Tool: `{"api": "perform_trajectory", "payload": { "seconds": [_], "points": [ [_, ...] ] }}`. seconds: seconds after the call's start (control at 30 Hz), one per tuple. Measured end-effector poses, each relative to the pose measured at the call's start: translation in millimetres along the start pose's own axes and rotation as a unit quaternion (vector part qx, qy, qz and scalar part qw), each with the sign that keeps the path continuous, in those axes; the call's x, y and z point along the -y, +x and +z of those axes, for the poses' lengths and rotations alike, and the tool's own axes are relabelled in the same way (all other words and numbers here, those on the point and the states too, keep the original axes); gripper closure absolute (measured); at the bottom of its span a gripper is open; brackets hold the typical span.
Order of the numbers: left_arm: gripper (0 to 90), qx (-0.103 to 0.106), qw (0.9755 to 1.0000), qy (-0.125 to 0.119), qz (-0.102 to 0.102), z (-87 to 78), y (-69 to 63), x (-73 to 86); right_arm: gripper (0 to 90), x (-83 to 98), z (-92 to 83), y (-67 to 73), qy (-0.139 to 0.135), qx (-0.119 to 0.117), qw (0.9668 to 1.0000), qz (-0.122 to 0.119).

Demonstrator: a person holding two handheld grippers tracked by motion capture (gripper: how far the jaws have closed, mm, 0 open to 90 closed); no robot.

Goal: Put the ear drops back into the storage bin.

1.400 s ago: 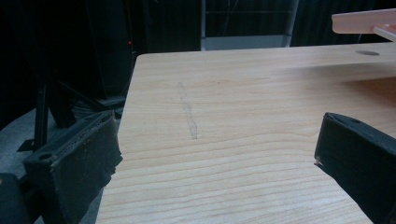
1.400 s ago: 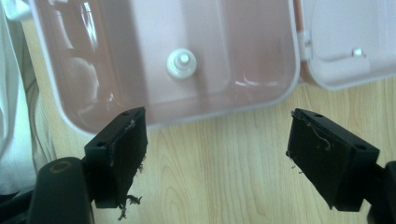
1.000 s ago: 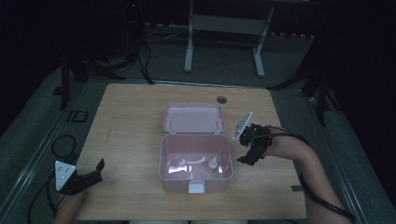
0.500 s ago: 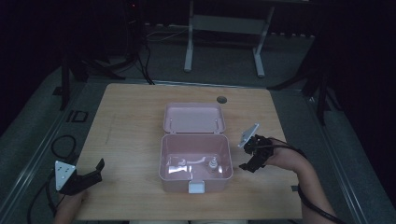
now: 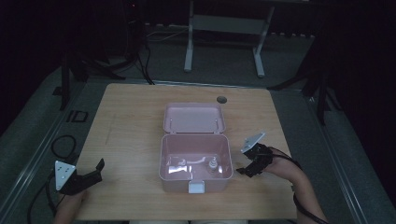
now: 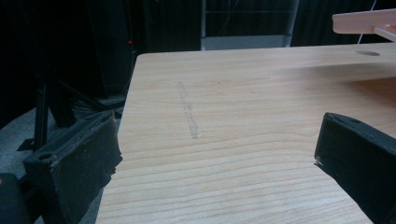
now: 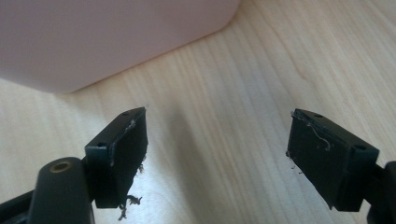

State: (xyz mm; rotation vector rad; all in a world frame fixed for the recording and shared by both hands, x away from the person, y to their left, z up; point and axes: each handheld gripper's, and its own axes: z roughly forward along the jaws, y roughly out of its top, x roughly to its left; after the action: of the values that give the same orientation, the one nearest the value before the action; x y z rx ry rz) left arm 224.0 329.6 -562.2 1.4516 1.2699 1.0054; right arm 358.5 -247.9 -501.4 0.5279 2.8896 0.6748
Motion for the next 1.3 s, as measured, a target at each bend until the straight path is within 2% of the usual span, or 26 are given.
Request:
{"api": "perform_trajectory", "payload": {
  "seconds": [0.07, 0.13, 0.27, 0.4, 0.5, 0.73, 0.83, 1.07, 1.2, 1.3],
  "points": [
    [0.3, 0.000, 1.0000, 0.000, -0.001, 0.0, 0.0, 0.0, 19.8, 1.6, 0.5, -0.7, -0.006, 0.005, 1.0000, 0.002],
    [0.4, 0.000, 1.0000, 0.000, -0.001, 0.0, 0.0, 0.0, 19.7, 7.6, 1.7, -3.8, -0.019, 0.019, 0.9995, 0.015],
    [0.4, 0.000, 1.0000, 0.000, 0.000, 0.0, -0.1, 0.0, 18.6, 13.6, 3.0, -6.0, -0.015, 0.031, 0.9990, 0.028],
    [0.3, 0.000, 1.0000, -0.001, 0.000, -0.1, -0.1, 0.0, 17.7, 16.8, 3.0, -7.6, -0.015, 0.031, 0.9981, 0.051],
    [0.3, 0.000, 1.0000, -0.001, 0.000, 0.0, -0.1, 0.0, 17.4, 19.4, 4.9, -6.2, -0.011, 0.033, 0.9978, 0.057],
    [0.4, 0.000, 1.0000, 0.000, 0.000, 0.0, -0.1, 0.0, 17.3, 23.6, 5.9, -6.5, -0.027, 0.027, 0.9970, 0.068],
    [0.3, 0.000, 1.0000, -0.001, 0.000, -0.1, 0.0, 0.0, 17.2, 24.8, 4.6, -6.2, -0.034, 0.023, 0.9970, 0.066],
    [0.4, 0.000, 1.0000, -0.001, 0.000, -0.1, -0.2, 0.0, 17.3, 35.6, 1.7, -4.0, -0.082, 0.023, 0.9938, 0.071],
    [0.4, 0.000, 1.0000, 0.000, 0.001, 0.0, -0.3, 0.0, 17.2, 41.4, 1.3, -2.8, -0.093, 0.035, 0.9926, 0.071],
    [0.4, 0.000, 1.0000, 0.000, 0.001, 0.0, -0.3, 0.0, 17.3, 43.2, -1.7, -2.5, -0.113, 0.039, 0.9900, 0.075]
  ]
}}
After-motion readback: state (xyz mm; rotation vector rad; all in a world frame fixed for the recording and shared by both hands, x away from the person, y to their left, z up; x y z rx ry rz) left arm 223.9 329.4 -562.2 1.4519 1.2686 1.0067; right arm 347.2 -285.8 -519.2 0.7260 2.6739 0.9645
